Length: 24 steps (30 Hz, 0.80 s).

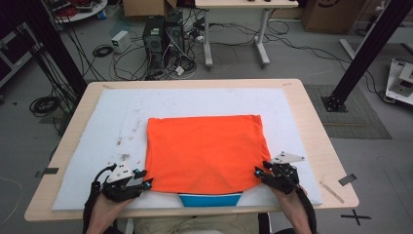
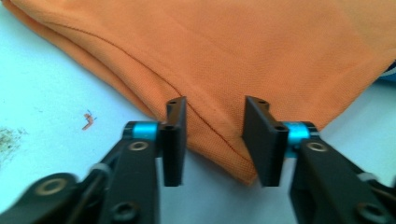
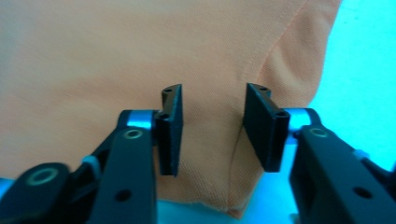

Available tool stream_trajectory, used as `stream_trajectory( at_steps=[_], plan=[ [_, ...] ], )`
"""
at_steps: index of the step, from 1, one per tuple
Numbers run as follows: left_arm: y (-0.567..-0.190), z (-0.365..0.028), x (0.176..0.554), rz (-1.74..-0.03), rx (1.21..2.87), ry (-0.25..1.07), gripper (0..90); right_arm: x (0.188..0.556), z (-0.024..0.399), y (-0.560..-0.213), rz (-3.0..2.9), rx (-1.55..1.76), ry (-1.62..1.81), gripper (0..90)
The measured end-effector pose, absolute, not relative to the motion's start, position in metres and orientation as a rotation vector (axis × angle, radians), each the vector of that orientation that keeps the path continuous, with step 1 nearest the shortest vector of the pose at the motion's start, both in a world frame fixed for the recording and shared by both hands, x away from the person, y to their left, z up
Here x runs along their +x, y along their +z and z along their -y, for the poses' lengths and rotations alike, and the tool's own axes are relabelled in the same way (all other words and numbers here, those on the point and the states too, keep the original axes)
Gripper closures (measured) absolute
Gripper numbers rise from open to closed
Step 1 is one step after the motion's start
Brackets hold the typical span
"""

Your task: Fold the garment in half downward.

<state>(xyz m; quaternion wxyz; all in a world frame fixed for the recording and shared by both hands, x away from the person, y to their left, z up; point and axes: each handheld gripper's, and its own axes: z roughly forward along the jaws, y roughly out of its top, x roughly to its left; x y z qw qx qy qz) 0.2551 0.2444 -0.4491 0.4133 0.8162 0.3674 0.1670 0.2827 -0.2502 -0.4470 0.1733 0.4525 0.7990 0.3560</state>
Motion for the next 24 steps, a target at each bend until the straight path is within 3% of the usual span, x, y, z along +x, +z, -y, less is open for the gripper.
stream_trajectory(
  at_steps=[1,2,3,8,19,24],
  plan=[
    [-0.449,-0.248,0.256,-0.948,2.04,0.412,43.5,0.284,0.252,-0.446,-2.271,1.296,1.043,49.7],
    [-0.448,-0.255,0.258,-0.995,2.0,0.41,31.9,0.285,0.254,-0.444,-2.26,1.288,1.076,35.6],
    [-0.448,-0.255,0.258,-0.995,2.0,0.41,28.8,0.286,0.254,-0.443,-2.24,1.275,1.083,31.9],
    [-0.44,-0.269,0.261,-1.035,1.916,0.433,25.6,0.286,0.253,-0.438,-2.177,1.225,1.13,22.2],
    [-0.428,-0.263,0.265,-0.945,1.886,0.388,27.0,0.276,0.269,-0.428,-2.034,1.242,1.178,20.2],
    [-0.428,-0.267,0.262,-0.985,1.879,0.351,33.5,0.278,0.273,-0.427,-2.021,1.255,1.199,20.2]
  ],
)
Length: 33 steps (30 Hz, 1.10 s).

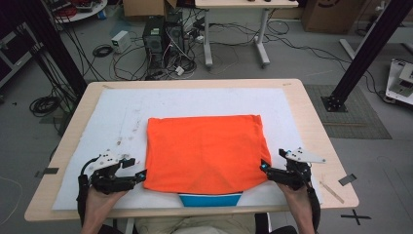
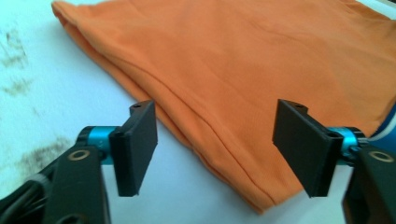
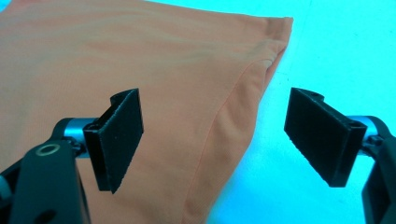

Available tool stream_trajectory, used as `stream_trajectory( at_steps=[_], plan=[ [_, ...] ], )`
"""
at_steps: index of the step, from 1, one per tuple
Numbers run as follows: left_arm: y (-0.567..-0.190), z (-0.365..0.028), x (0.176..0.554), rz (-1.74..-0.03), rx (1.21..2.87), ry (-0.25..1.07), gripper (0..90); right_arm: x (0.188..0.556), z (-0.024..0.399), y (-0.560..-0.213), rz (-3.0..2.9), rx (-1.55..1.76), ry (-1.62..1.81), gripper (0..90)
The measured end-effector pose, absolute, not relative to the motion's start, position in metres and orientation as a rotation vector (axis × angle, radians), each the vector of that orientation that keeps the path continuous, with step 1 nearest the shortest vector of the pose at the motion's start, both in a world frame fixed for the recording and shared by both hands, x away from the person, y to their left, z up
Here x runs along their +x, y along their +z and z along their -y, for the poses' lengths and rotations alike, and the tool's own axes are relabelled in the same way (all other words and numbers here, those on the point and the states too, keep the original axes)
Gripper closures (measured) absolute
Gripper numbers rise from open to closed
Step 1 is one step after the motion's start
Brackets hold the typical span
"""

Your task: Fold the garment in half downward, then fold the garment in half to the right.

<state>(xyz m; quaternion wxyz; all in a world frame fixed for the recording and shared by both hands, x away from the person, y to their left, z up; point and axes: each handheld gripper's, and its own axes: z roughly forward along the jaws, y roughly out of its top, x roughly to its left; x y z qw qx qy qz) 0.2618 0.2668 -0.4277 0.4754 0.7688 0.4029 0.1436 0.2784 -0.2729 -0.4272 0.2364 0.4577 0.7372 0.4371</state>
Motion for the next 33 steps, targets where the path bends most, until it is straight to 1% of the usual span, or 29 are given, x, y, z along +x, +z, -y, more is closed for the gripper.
stream_trajectory(
  at_steps=[2,10,13,14,16,25,33],
  plan=[
    [-0.427,-0.268,0.257,-0.99,1.888,0.343,34.0,0.28,0.273,-0.426,-2.016,1.256,1.223,20.2],
    [-0.426,-0.27,0.259,-1.02,1.877,0.359,35.1,0.282,0.267,-0.426,-2.025,1.242,1.228,20.3],
    [-0.425,-0.269,0.259,-1.03,1.883,0.38,35.1,0.283,0.266,-0.423,-2.024,1.238,1.24,20.2],
    [-0.425,-0.267,0.259,-1.04,1.895,0.406,35.1,0.284,0.265,-0.422,-2.019,1.238,1.246,20.3],
    [-0.426,-0.265,0.258,-1.042,1.902,0.4,35.8,0.284,0.265,-0.421,-2.016,1.232,1.248,20.2],
    [-0.427,-0.262,0.257,-0.974,1.904,0.354,40.1,0.29,0.258,-0.418,-2.037,1.213,1.255,20.3],
    [-0.437,-0.25,0.242,-0.951,1.948,0.365,41.9,0.296,0.251,-0.408,-2.044,1.171,1.265,20.3]
  ],
)
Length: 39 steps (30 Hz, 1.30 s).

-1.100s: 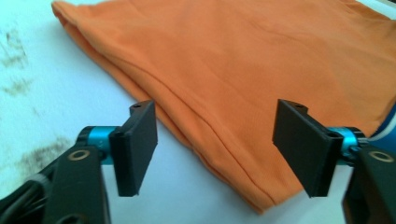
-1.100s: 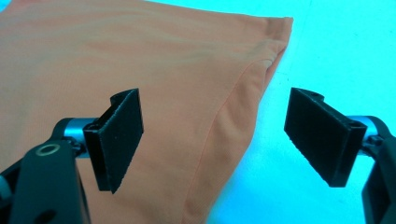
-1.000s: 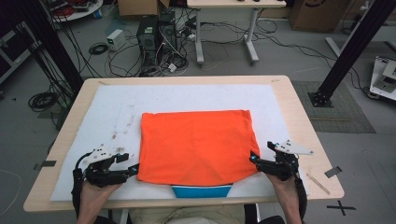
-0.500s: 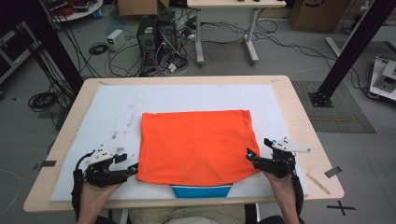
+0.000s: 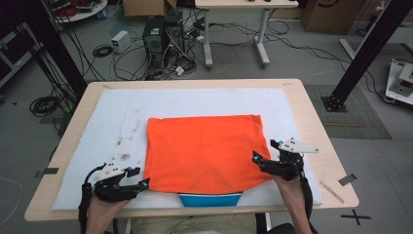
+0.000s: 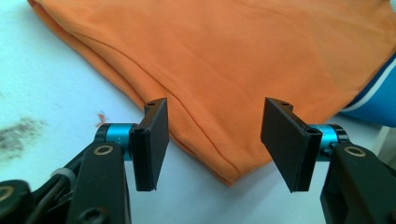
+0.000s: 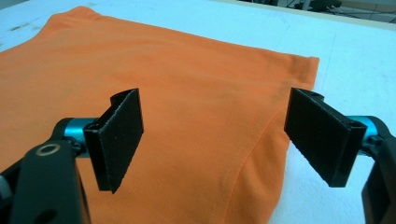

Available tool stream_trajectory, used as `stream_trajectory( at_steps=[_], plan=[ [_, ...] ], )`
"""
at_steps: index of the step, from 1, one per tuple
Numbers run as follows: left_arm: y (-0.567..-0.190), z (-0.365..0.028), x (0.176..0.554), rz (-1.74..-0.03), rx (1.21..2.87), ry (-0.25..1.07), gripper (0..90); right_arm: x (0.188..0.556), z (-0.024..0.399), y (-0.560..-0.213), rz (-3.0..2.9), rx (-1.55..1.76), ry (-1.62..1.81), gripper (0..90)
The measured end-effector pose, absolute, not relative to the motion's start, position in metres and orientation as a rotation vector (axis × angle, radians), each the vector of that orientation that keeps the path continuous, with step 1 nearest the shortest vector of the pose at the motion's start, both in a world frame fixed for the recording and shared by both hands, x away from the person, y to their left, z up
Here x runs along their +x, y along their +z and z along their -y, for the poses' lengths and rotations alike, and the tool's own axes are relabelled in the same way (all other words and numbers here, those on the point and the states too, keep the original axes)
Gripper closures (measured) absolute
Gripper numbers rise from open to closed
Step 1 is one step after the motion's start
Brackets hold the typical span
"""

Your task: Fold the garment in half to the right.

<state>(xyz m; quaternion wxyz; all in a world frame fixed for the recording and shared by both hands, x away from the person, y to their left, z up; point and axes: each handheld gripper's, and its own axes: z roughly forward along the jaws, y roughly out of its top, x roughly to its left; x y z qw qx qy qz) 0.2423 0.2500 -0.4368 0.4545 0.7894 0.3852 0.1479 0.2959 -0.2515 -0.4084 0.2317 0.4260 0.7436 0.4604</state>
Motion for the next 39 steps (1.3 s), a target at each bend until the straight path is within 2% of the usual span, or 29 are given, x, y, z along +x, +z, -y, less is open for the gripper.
stream_trajectory(
  at_steps=[5,16,25,28,35,39],
  plan=[
    [-0.441,-0.251,0.239,-0.996,1.955,0.387,44.8,0.298,0.251,-0.407,-2.042,1.183,1.26,20.3],
    [-0.457,-0.245,0.238,-1.059,1.913,0.34,47.8,0.304,0.241,-0.403,-2.055,1.173,1.233,20.3],
    [-0.462,-0.236,0.229,-1.053,1.912,0.456,49.1,0.316,0.228,-0.398,-2.074,1.146,1.257,20.3],
    [-0.463,-0.234,0.226,-1.028,1.905,0.453,54.2,0.318,0.22,-0.398,-2.093,1.125,1.258,20.3],
    [-0.467,-0.234,0.223,-1.032,1.869,0.463,56.6,0.321,0.215,-0.395,-2.108,1.124,1.248,20.3],
    [-0.469,-0.235,0.22,-1.013,1.858,0.466,66.7,0.325,0.213,-0.393,-2.108,1.139,1.252,20.3]
  ],
)
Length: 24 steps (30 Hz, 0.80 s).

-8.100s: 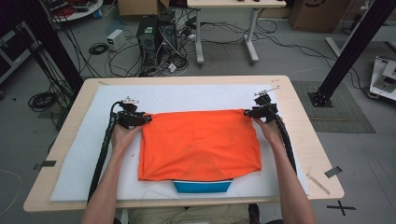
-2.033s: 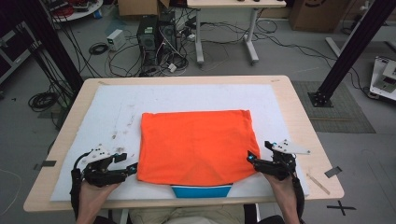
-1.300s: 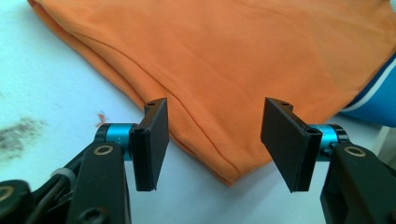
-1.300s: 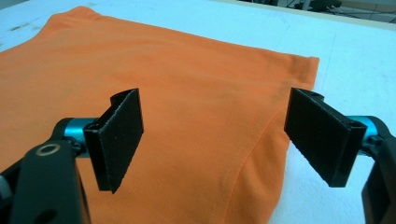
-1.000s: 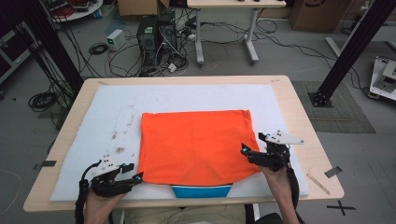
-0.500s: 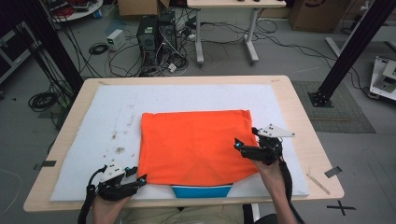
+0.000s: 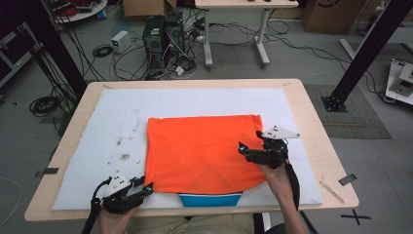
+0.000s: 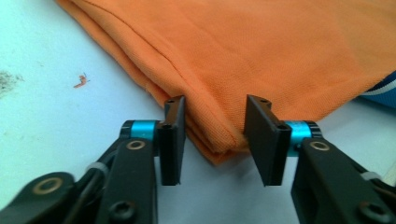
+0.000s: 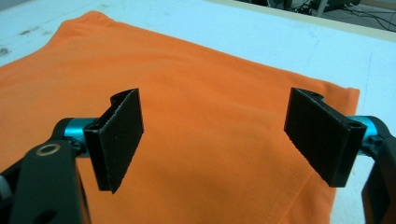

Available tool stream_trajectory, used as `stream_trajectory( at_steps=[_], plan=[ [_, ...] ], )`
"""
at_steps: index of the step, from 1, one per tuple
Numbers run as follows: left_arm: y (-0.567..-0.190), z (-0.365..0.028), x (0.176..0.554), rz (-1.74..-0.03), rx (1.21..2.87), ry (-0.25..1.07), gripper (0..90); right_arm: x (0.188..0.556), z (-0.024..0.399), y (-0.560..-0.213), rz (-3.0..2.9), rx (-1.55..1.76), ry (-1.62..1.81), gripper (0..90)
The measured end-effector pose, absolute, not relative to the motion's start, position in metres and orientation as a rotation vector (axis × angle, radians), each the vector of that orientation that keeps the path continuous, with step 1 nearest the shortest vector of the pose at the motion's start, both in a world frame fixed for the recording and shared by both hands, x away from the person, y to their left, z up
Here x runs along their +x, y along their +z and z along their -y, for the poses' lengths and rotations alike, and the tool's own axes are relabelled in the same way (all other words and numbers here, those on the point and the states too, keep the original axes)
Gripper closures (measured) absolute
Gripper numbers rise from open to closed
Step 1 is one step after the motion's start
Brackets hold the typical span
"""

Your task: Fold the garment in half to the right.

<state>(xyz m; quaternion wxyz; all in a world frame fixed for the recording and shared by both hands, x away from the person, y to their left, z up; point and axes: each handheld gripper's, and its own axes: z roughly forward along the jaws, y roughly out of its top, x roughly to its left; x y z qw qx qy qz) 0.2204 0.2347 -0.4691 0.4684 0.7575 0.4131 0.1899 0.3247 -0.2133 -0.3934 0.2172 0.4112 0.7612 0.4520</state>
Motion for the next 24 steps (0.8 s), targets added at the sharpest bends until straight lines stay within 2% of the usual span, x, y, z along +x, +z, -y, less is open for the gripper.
stream_trajectory(
  at_steps=[8,17,24],
  plan=[
    [-0.473,-0.238,0.22,-0.994,1.819,0.418,78.4,0.332,0.199,-0.394,-2.162,1.133,1.236,20.3],
    [-0.473,-0.234,0.217,-0.965,1.835,0.473,80.4,0.343,0.18,-0.394,-2.227,1.09,1.245,20.3],
    [-0.474,-0.235,0.218,-0.963,1.834,0.456,80.4,0.354,0.158,-0.397,-2.278,1.054,1.254,20.6]
  ],
)
